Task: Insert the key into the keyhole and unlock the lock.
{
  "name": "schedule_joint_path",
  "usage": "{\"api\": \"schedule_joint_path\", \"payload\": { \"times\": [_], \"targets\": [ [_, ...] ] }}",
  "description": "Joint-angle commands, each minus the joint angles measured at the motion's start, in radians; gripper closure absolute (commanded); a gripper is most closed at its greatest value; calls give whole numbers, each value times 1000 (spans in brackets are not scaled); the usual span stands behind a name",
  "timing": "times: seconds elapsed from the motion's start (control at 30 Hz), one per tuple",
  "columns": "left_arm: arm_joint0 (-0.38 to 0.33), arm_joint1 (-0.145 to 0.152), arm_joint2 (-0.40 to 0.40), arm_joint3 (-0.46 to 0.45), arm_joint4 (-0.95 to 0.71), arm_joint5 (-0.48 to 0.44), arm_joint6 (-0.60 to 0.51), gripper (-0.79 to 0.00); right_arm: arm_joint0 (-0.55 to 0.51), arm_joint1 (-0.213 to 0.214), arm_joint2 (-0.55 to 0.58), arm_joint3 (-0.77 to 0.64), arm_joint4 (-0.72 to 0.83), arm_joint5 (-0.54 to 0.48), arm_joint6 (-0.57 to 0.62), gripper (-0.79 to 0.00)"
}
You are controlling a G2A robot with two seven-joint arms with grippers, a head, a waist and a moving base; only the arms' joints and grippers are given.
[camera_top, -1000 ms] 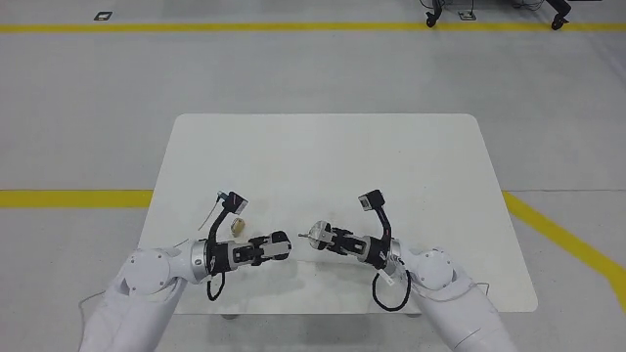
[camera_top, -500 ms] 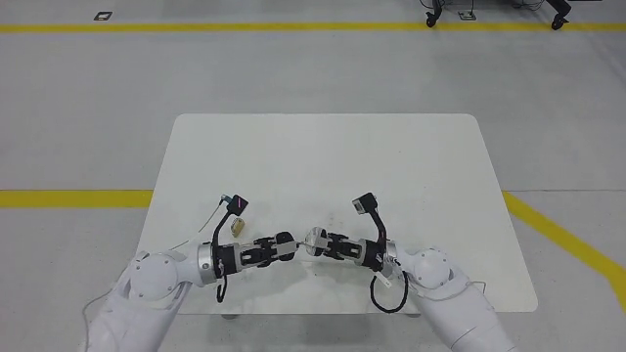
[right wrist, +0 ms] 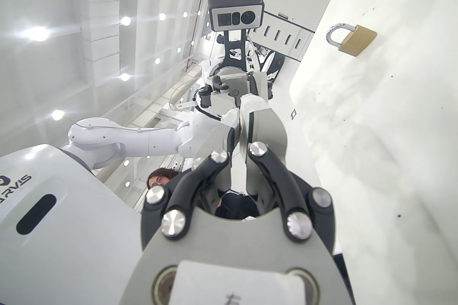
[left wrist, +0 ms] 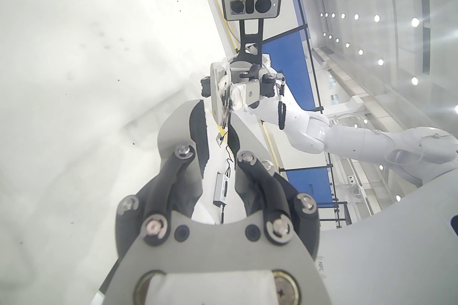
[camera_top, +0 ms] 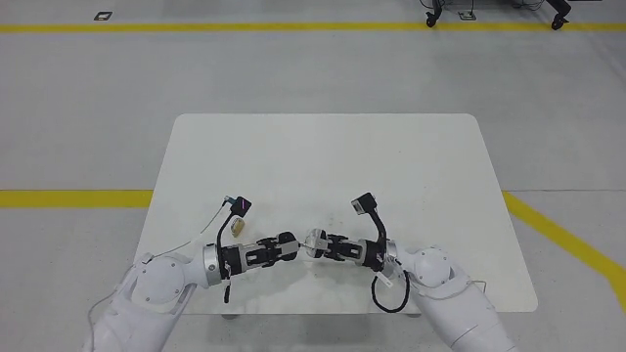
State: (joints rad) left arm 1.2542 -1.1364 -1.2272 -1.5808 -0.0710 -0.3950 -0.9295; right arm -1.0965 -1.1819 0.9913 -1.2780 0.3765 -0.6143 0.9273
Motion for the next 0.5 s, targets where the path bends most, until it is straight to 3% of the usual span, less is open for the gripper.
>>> {"api": "schedule_joint_path", "payload": {
  "times": [0.0,0.3,0.47],
  "targets": [
    [0,1,1,0,-4,1,3,-126,2,-1,-3,2,-1,3,1,0],
    [-3,4,14,1,-10,8,4,-108,10,-6,-16,14,-13,11,2,0],
    [-4,6,18,0,-6,12,13,0,12,-7,-17,17,-14,13,2,0]
  ]
}}
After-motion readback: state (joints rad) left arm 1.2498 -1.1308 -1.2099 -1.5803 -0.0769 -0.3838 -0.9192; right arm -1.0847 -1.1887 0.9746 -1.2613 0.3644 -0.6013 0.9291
